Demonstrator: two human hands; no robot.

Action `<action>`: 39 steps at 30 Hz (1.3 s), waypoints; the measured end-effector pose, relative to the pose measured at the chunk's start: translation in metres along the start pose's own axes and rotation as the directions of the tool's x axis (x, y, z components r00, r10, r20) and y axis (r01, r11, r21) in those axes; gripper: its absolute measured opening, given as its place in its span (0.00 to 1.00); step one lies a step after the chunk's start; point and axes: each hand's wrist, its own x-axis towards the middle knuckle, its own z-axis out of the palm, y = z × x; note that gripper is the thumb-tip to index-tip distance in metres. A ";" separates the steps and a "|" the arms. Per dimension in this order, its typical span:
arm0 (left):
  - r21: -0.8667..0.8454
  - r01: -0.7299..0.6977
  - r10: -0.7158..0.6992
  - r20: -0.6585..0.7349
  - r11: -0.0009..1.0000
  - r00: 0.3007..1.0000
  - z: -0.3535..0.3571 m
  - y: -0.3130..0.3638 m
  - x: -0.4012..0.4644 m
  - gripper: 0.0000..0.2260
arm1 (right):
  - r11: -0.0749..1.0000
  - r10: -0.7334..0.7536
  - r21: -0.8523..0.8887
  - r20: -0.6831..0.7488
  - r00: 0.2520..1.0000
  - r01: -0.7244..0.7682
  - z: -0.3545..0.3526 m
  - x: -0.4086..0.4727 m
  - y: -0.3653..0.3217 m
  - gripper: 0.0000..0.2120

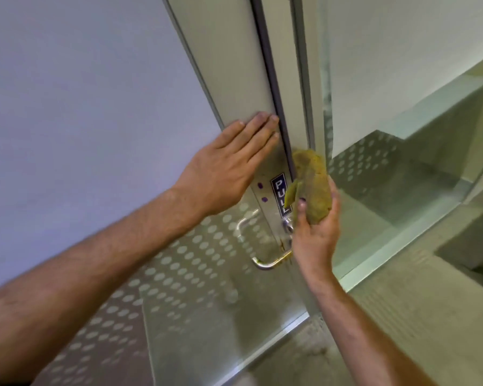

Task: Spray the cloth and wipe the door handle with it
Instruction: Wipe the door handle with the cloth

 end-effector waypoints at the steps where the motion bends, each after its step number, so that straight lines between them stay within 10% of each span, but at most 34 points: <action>1: 0.007 -0.015 0.015 0.013 1.000 1.000 0.002 -0.001 -0.001 0.30 | 0.997 -0.057 -0.056 0.028 0.998 0.058 0.014 -0.004 0.000 0.30; 11: 0.113 -0.077 0.069 0.080 0.991 0.994 0.010 -0.003 0.001 0.36 | 0.796 -0.223 -0.457 0.389 0.894 0.397 0.063 -0.073 0.054 0.39; 17: 0.152 -0.090 0.079 0.076 0.984 0.994 0.006 -0.003 -0.001 0.36 | 0.935 -0.010 -0.346 0.192 0.981 0.078 0.053 -0.050 0.038 0.42; 26: 0.147 -0.085 0.082 0.023 0.986 0.996 0.013 -0.003 -0.001 0.37 | 0.763 -0.285 -0.398 0.500 0.818 0.509 0.011 -0.028 0.062 0.33; 39: 0.147 -0.074 0.080 -0.036 0.986 0.996 0.027 0.010 0.006 0.39 | 0.656 0.009 -0.630 0.556 0.831 0.415 -0.013 -0.101 0.108 0.33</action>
